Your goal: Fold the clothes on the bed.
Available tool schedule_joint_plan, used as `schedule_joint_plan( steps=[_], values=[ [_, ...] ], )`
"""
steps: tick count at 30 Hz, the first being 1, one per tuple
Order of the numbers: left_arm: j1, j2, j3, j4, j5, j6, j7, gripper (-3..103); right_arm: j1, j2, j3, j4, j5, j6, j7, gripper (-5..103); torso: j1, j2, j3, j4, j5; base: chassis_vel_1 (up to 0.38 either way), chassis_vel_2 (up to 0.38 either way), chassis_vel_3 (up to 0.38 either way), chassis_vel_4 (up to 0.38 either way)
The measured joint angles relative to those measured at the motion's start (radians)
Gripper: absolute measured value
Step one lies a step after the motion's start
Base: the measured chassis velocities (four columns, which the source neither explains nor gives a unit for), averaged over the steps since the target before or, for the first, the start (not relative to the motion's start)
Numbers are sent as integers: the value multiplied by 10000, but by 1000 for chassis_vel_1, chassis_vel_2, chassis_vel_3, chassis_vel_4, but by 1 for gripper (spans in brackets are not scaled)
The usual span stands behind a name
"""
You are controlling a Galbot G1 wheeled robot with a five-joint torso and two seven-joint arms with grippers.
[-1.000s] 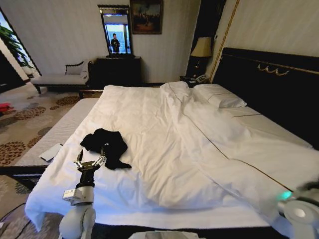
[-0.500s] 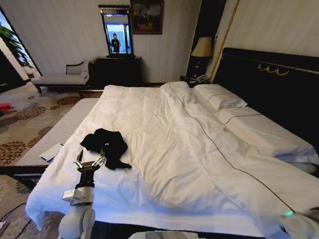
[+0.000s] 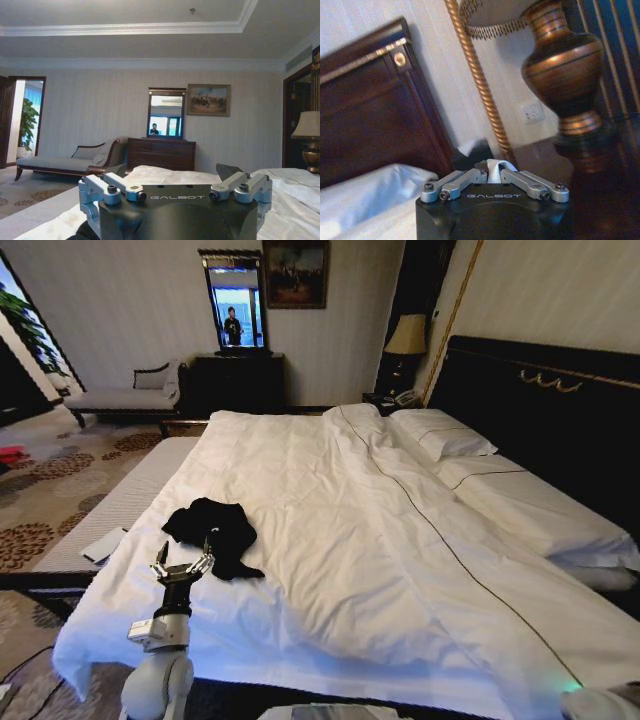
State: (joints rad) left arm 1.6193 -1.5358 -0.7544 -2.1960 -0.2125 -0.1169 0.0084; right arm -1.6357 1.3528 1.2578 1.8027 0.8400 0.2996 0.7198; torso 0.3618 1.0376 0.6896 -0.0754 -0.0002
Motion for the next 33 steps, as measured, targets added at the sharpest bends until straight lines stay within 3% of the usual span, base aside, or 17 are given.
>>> schedule_joint_plan(
  steps=[12,13,14,20,23,24,27,30,33],
  values=[
    [41,-4,-39,0,5,-13,6,100,290,-70,-526,-1083,-550,-429,1017,0,0,-2,0,4,2,0,0,0,0],
    [48,-1,-47,0,6,-13,6,100,307,-84,-541,-1114,-578,-476,1129,0,0,-1,0,-6,0,0,0,0,0],
    [51,0,-46,0,15,-12,9,100,335,-91,-579,-1114,-607,-555,1248,10,0,-1,-1,-15,0,0,0,0,0],
    [65,-14,-38,-23,52,-13,11,100,368,-93,-488,-703,-616,-833,1494,27,-1,-1,0,1,2,0,0,0,0],
    [107,10,-89,-28,61,-13,13,100,258,-283,225,301,-465,-1479,2026,48,-1,-1,0,-2,2,0,0,0,0],
    [107,10,-89,-28,61,-13,13,100,258,-283,225,301,-465,-1479,2026,48,-1,-1,0,-2,2,0,0,0,0],
    [119,-14,-64,-24,152,-13,15,100,99,-346,756,1108,-480,-1783,2233,65,-2,-1,-1,-8,-2,0,0,0,0],
    [121,-37,-37,-16,203,-12,17,100,-9,-360,954,1532,-440,-1972,2306,70,-2,-1,-1,-4,-1,0,0,0,0],
    [129,-73,-18,-15,252,-12,20,100,-124,-412,1175,2061,-149,-2339,2454,86,-1,-1,0,-2,0,0,0,0,0]
  ],
)
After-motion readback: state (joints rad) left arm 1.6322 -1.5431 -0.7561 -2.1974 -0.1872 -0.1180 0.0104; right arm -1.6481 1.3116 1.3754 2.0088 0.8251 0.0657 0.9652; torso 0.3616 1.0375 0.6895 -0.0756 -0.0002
